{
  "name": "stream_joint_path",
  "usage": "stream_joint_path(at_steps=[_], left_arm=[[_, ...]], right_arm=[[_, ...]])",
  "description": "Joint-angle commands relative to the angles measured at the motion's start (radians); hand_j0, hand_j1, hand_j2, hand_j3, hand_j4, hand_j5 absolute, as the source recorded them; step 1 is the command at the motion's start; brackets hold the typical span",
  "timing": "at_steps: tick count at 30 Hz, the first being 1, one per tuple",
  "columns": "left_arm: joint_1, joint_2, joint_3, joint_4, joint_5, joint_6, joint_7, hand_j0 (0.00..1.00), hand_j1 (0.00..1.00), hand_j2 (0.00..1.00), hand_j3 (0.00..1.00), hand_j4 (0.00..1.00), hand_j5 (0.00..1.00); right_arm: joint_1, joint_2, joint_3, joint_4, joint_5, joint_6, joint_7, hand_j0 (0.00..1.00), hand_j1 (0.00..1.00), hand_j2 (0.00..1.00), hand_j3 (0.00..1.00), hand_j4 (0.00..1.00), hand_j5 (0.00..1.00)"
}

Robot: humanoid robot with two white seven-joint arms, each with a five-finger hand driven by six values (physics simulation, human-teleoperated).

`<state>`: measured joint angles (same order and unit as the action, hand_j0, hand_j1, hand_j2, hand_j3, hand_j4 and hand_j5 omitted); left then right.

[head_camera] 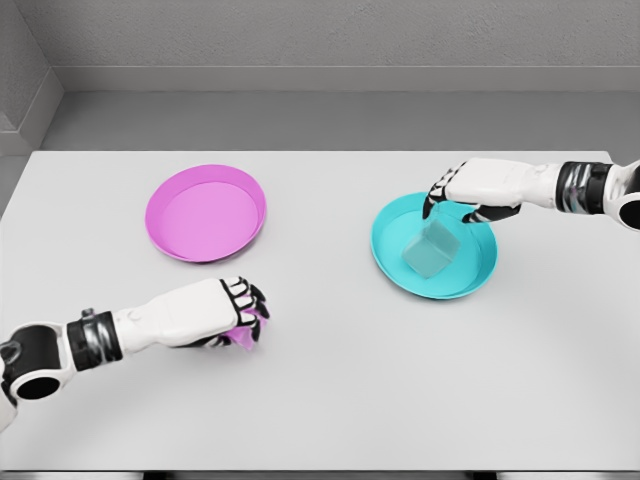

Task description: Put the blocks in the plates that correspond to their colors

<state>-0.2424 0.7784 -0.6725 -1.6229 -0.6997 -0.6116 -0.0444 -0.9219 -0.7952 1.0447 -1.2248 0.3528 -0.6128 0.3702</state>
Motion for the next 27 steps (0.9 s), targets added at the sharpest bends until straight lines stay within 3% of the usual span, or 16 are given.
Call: stream_joint_path(at_steps=[1,11,27], left_arm=[[0.000,0.018,0.010,-0.002,0.022,0.001,0.001,0.43,0.43,0.43,0.43,0.43,0.43],[-0.008,0.032,0.056,0.006,0.035,0.001,0.000,0.42,0.42,0.42,0.42,0.42,0.42],[-0.097,0.028,0.050,0.083,0.045,0.001,-0.002,0.41,0.41,0.41,0.41,0.41,0.41]], right_arm=[[0.000,-0.001,0.006,0.004,-0.017,0.002,-0.040,1.00,1.00,1.00,1.00,1.00,1.00],[0.000,-0.013,-0.002,0.001,-0.018,0.002,-0.042,1.00,1.00,1.00,1.00,1.00,1.00],[0.002,-0.062,-0.003,-0.009,-0.066,0.002,-0.059,1.00,1.00,1.00,1.00,1.00,1.00]])
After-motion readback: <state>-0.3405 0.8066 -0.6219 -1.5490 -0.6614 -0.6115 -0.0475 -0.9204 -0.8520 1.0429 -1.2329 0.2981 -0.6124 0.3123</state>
